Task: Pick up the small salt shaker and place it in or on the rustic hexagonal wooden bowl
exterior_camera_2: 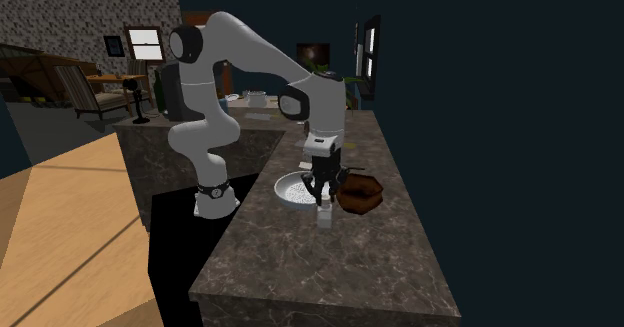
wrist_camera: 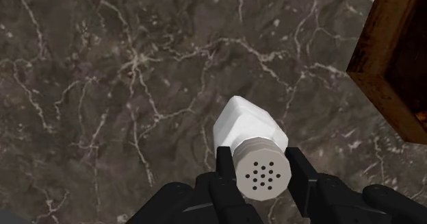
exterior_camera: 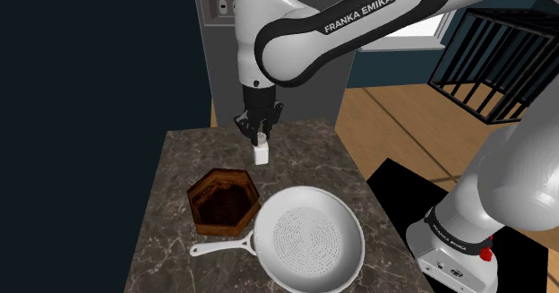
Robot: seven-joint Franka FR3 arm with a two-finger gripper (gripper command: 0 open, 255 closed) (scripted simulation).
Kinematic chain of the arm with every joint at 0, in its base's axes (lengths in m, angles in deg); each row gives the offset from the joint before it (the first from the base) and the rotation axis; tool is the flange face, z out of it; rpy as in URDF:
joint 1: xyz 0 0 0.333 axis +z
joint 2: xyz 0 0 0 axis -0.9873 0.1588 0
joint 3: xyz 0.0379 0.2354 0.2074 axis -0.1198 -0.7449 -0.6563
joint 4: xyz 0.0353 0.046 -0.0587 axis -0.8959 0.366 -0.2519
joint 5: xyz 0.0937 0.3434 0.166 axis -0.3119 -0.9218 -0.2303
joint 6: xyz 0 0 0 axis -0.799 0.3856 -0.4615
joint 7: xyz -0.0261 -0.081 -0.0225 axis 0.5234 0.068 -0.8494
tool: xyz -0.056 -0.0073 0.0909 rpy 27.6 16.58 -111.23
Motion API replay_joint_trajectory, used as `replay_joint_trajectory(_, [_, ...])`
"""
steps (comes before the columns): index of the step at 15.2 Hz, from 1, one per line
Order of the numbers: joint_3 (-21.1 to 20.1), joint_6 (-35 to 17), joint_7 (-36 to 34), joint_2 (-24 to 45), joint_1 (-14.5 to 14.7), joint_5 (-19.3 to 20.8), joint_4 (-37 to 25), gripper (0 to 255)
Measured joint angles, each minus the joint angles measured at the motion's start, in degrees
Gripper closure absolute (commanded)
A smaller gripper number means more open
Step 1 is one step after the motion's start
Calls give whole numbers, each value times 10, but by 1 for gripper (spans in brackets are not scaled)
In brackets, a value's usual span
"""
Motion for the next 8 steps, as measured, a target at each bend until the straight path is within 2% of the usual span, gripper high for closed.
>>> replay_joint_trajectory(8, [1,59,3,-21,0,-7,-40,255])
